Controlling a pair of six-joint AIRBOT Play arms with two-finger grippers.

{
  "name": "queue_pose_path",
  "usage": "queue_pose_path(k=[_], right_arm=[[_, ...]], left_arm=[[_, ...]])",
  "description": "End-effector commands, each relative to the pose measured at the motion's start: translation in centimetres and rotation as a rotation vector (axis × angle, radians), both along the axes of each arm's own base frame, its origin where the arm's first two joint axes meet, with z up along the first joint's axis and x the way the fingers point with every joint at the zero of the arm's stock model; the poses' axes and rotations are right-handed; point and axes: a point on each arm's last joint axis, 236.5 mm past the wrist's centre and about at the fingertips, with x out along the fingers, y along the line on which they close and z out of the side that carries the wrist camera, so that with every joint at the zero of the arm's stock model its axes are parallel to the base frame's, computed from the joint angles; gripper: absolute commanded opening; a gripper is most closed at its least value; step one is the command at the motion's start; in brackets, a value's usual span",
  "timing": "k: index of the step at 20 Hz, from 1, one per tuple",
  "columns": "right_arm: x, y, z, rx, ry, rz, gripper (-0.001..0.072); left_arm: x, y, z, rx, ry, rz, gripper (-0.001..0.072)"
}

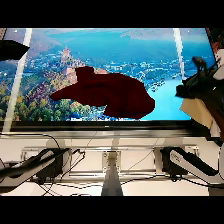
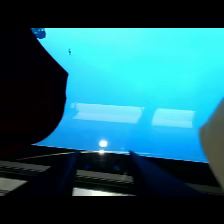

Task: Fold the clothes and pants, and hang the long-sleeved shirts on hangers.

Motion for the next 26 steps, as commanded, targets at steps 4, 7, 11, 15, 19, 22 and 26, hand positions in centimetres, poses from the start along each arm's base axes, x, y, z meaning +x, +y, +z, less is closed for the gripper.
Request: queue_pose_path(k=[4, 7, 11, 15, 19, 22, 26], right_arm=[[-0.4, 4.4, -9.2, 0.281, -0.069, -0.343, 0.0489], [-0.5, 5.5, -11.3, 0.353, -0.009, -0.433, 0.0487], [-1.5, 6.3, -13.5, 0.389, 0.085, -0.454, 0.0456], [-2.6, 8.6, -13.1, 0.416, 0.12, -0.352, 0.0426], [-3.7, 12.2, -12.6, 0.417, 0.124, -0.142, 0.0069], [-1.8, 12.7, -10.5, 0.426, 0.067, -0.044, 0.0011], [3.1, 11.1, -4.3, 0.336, -0.108, 0.096, 0.0011]], left_arm=[[-0.1, -0.4, 0.1, -0.015, 0.005, -0.009, 0.0116], [-1.8, -1.3, -1.7, -0.012, 0.098, -0.07, 0.0116], [-4.7, 1.4, -7.3, 0.124, 0.333, -0.077, 0.0116], [-5.8, 3.2, -13.2, 0.067, 0.499, -0.019, 0.0126], [-7.9, 3.7, -17.8, -0.007, 0.638, 0.005, 0.0242], [-8.6, 5.0, -18.7, -0.034, 0.664, 0.042, 0.0242], [-9.6, 5.9, -20.2, -0.065, 0.695, 0.082, 0.0242]])
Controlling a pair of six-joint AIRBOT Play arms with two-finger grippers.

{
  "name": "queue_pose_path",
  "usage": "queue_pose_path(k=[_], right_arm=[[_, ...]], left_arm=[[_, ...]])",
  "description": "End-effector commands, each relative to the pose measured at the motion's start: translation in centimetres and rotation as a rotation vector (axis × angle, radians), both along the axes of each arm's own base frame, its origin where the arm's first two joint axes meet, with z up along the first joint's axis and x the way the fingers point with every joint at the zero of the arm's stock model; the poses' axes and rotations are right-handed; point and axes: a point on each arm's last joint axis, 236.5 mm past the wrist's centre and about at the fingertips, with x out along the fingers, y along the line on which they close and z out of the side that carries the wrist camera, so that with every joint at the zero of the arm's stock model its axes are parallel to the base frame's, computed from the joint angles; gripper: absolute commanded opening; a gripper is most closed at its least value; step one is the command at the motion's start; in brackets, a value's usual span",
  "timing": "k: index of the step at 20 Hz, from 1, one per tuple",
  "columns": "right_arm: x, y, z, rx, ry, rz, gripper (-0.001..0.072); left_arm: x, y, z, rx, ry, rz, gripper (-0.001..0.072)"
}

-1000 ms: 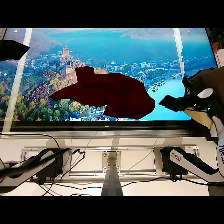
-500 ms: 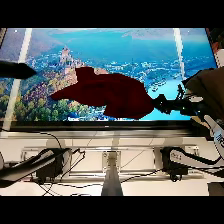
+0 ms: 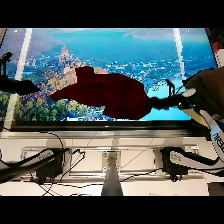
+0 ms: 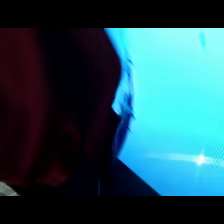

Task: Fold the clothes and pants, and hang the long-sleeved shirts on hangers.

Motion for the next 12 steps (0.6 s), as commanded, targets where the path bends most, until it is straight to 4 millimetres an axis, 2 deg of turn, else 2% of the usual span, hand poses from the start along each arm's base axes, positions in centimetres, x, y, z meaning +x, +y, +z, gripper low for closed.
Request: queue_pose_path(k=[1, 3, 4, 6, 9, 12], right_arm=[[3.3, -1.4, 5.6, -0.101, -0.165, 0.113, 0.0011], [5.5, -3.8, 8.9, -0.228, -0.261, 0.11, 0.001], [6.1, -4.5, 10.3, -0.268, -0.3, 0.114, 0.0011], [6.9, -4.8, 12.2, -0.286, -0.352, 0.11, 0.0011], [7.1, -4.7, 12.5, -0.281, -0.358, 0.109, 0.0011], [7.1, -4.6, 12.6, -0.276, -0.359, 0.106, 0.0011]], left_arm=[[-1.6, 0.1, -2.6, -0.032, 0.062, 0.034, 0.0242], [-3.1, -1.3, -5.4, -0.085, 0.126, 0.048, 0.0244], [-3.6, -1.8, -6.9, -0.102, 0.146, 0.067, 0.0298], [-3.7, -2.1, -9.1, -0.116, 0.154, 0.115, 0.0715], [-2.3, -1.9, -11.2, -0.138, 0.132, 0.189, 0.0703], [0.8, -1.4, -12.2, -0.182, 0.066, 0.304, 0.069]])
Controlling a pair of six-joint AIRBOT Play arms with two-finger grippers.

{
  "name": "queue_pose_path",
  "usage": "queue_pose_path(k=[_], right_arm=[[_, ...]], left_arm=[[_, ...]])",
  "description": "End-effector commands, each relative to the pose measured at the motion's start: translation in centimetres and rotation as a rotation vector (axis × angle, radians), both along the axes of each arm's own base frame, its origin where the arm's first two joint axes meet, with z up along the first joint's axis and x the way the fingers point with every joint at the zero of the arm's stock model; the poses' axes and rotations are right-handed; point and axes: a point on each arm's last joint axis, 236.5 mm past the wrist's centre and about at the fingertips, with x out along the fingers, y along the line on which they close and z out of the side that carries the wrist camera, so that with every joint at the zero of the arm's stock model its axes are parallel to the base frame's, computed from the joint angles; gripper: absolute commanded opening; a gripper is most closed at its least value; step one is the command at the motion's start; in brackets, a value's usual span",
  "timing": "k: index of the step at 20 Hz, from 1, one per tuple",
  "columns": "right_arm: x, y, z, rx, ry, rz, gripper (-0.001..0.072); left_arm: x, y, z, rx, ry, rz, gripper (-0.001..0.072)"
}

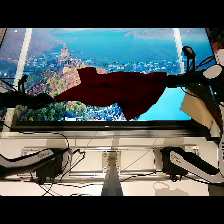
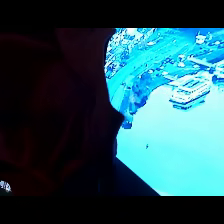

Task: Fold the clothes and pants, and hang the long-sleeved shirts on hangers.

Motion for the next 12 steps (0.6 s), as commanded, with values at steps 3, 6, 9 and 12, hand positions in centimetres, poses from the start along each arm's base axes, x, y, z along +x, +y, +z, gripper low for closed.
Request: queue_pose_path(k=[3, 6, 9, 12], right_arm=[[0.3, -0.2, 0.6, -0.006, -0.012, -0.01, 0.0011], [0.3, -0.2, 0.6, -0.006, -0.013, -0.01, 0.0011], [0.3, -0.2, 0.6, -0.006, -0.013, -0.01, 0.0011], [0.3, -0.2, 0.6, -0.006, -0.013, -0.011, 0.0011]], left_arm=[[4.0, -1.1, -2.8, -0.077, -0.06, 0.142, 0.0629], [3.9, -4.3, -4.0, -0.097, -0.051, 0.027, 0.0452], [2.6, -6.8, -4.3, -0.1, -0.028, -0.101, 0.0213], [1.4, -7.7, -4.2, -0.108, -0.002, -0.172, 0.0018]])
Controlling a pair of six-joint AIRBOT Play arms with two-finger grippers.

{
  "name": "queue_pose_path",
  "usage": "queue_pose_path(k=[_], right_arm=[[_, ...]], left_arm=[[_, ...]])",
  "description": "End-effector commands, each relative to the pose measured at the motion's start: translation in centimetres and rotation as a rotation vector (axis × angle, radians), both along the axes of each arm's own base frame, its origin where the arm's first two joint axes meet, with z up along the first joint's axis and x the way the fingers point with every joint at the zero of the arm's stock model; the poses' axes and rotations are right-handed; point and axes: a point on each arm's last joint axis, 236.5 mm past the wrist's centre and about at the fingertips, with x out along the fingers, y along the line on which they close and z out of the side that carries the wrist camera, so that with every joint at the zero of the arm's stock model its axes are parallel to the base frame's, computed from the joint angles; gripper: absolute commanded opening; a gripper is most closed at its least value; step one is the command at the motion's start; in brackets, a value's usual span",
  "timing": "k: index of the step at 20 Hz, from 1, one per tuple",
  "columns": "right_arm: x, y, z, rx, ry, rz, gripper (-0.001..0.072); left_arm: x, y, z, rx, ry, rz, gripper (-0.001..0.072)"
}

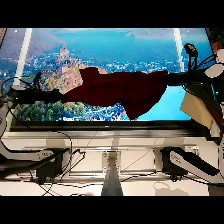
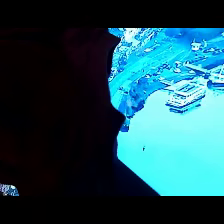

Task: Fold the clothes and pants, and hang the long-sleeved shirts on hangers.

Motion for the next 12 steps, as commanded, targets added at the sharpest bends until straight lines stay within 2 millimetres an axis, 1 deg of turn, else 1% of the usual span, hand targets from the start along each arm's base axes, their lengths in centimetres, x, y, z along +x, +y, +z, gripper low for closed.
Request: queue_pose_path(k=[1, 2, 3, 4, 5, 6, 7, 8, 9, 10, 11, 12], right_arm=[[0.0, 0.0, 0.1, 0.0, -0.003, -0.001, 0.0011], [0.2, -0.1, 0.2, -0.003, -0.011, -0.004, 0.0011], [0.5, -0.2, 0.7, -0.009, -0.023, -0.004, 0.0011], [1.0, -0.4, 1.6, -0.018, -0.049, -0.003, 0.0011], [1.7, -0.5, 3.1, -0.026, -0.082, -0.001, 0.0011], [2.6, -0.8, 5.1, -0.041, -0.13, 0.001, 0.0011], [3.5, -1.3, 7.3, -0.068, -0.185, 0.001, 0.0011], [4.4, -2.0, 9.9, -0.109, -0.251, -0.001, 0.0011], [4.9, -2.9, 12.5, -0.159, -0.313, -0.006, 0.0011], [5.3, -3.8, 15.4, -0.213, -0.377, -0.013, 0.0011], [5.3, -4.3, 18.2, -0.25, -0.44, -0.021, 0.0011], [5.0, -4.4, 20.7, -0.263, -0.497, -0.027, 0.0011]], left_arm=[[-0.9, -1.4, 0.4, -0.016, 0.014, -0.095, 0.0017], [-0.3, -1.3, 1.3, -0.022, -0.002, -0.107, 0.0017], [0.9, -0.9, 3.1, -0.022, -0.041, -0.121, 0.0016], [2.5, -0.3, 5.3, -0.012, -0.094, -0.127, 0.0016], [4.7, 0.6, 8.4, 0.015, -0.17, -0.116, 0.0016], [6.9, 1.9, 12.0, 0.055, -0.261, -0.088, 0.0016], [9.0, 3.4, 16.7, 0.109, -0.377, -0.057, 0.0016], [10.6, 4.8, 21.5, 0.168, -0.497, -0.031, 0.0015], [11.7, 6.5, 27.2, 0.234, -0.629, 0.022, 0.0015], [12.1, 7.9, 32.5, 0.296, -0.753, 0.08, 0.0016], [11.8, 9.3, 38.1, 0.365, -0.888, 0.147, 0.0015], [10.9, 10.4, 43.0, 0.43, -1.009, 0.209, 0.0016]])
